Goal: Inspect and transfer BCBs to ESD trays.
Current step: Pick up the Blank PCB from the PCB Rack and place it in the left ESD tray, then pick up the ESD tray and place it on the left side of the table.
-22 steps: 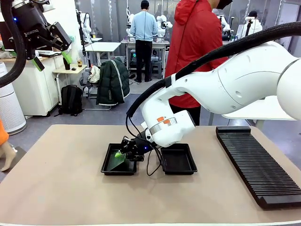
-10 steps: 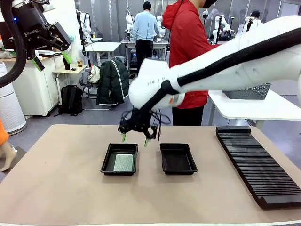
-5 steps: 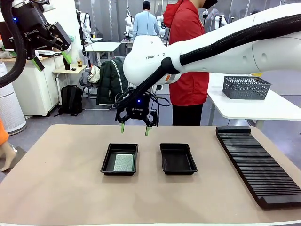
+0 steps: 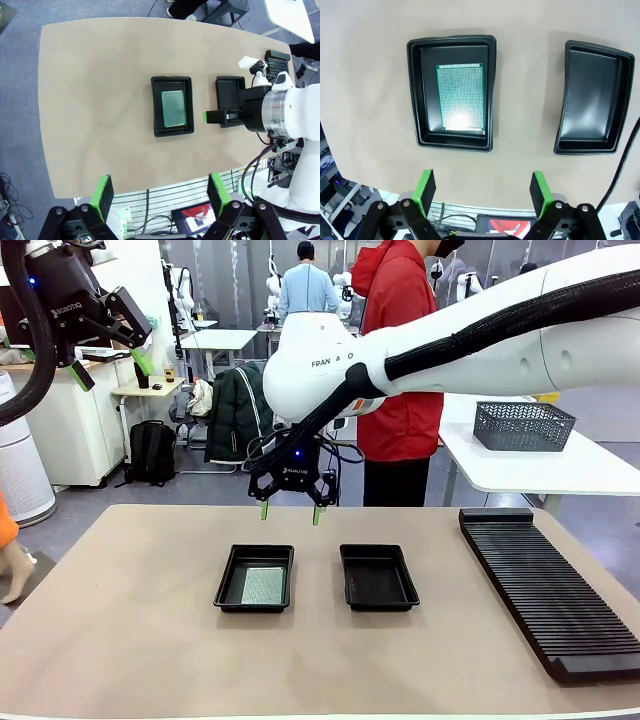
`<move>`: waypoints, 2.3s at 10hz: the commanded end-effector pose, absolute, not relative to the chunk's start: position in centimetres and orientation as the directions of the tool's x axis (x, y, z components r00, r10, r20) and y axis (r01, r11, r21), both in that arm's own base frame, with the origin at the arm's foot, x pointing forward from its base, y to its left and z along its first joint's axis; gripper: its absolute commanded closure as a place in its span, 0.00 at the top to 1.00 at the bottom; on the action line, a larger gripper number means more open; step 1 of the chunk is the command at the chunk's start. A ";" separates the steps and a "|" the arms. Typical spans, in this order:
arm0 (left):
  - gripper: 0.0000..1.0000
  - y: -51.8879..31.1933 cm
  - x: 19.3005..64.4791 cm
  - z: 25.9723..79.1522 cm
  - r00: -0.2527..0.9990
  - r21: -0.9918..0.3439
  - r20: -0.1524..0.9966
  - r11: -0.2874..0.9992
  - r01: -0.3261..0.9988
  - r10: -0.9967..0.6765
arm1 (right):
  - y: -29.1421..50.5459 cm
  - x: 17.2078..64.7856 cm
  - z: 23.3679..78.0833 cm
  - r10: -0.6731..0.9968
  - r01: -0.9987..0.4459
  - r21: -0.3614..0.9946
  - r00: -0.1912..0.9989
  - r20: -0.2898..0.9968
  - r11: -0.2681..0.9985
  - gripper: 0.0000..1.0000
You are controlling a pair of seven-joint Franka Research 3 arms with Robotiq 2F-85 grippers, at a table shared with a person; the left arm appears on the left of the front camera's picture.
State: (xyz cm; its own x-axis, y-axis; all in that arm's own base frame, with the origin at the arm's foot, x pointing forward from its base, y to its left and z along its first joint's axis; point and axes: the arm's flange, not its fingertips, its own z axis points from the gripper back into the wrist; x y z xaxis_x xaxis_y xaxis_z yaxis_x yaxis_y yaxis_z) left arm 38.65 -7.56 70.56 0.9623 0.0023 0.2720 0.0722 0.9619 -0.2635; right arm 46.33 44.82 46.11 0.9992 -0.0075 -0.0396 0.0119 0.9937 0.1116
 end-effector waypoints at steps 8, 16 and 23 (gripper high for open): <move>1.00 -7.4 38.5 70.5 0.962 -0.266 0.272 0.961 0.069 0.006 | 44.8 46.3 46.2 -0.009 0.014 0.121 0.999 -0.048 0.992 1.00; 1.00 -7.6 38.6 70.6 0.962 -0.264 0.272 0.962 0.072 0.002 | 43.4 45.7 47.5 0.001 0.000 0.191 1.000 -0.008 0.982 1.00; 1.00 -11.6 44.2 64.9 0.982 -0.210 0.185 0.978 -0.005 0.045 | 33.5 42.3 53.4 -0.029 -0.004 0.465 0.998 0.063 0.885 1.00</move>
State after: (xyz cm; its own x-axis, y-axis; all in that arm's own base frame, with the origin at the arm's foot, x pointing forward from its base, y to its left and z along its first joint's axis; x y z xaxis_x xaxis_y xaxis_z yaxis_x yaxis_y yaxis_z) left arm 43.54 -10.72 65.46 0.9821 0.0239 0.1868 0.0211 0.9717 -0.2352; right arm 43.51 35.57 54.18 0.9980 -0.0313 0.0543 0.0062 0.9114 0.4115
